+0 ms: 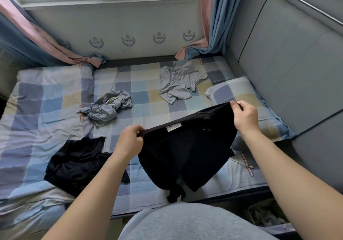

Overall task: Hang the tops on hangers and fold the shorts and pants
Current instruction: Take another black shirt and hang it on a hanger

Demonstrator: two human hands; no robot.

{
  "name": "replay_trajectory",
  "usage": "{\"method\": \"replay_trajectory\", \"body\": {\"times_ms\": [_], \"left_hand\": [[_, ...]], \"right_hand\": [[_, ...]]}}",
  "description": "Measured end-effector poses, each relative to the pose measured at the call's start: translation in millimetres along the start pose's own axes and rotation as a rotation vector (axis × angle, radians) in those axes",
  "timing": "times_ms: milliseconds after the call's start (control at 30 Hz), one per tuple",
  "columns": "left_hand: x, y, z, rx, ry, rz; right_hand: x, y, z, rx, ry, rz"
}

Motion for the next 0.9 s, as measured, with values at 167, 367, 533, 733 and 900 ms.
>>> {"method": "replay_trajectory", "body": {"times_ms": [167, 367, 533, 733, 900], "left_hand": [[-26, -1, 7, -0.011, 0.014, 0.463], [-86, -9, 15, 0.044, 0.146, 0.487], [-106, -15, 24, 0.095, 0.237, 0.372], [-85, -29, 18, 0.052, 0.228, 0.320], [-45, -26, -7, 0.066, 0.152, 0.204]], "right_hand": [[-42, 28, 15, 0.151, 0.159, 0.092], [31, 117, 102, 0.751, -0.039, 0.013], [85, 144, 135, 0.675, -0.261, -0.003], [36, 129, 108, 0.380, -0.184, 0.432], [-58, 63, 111, 0.230, 0.188, 0.582]]}}
Point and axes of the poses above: each hand's wrist, its own z-axis away from the middle knuckle, its own y-axis out of the palm, x = y × z, the point moved 10 cm from there along -z, towards the middle knuckle, and after that the axes turned 2 degrees about -y, right-handed, at the moved point
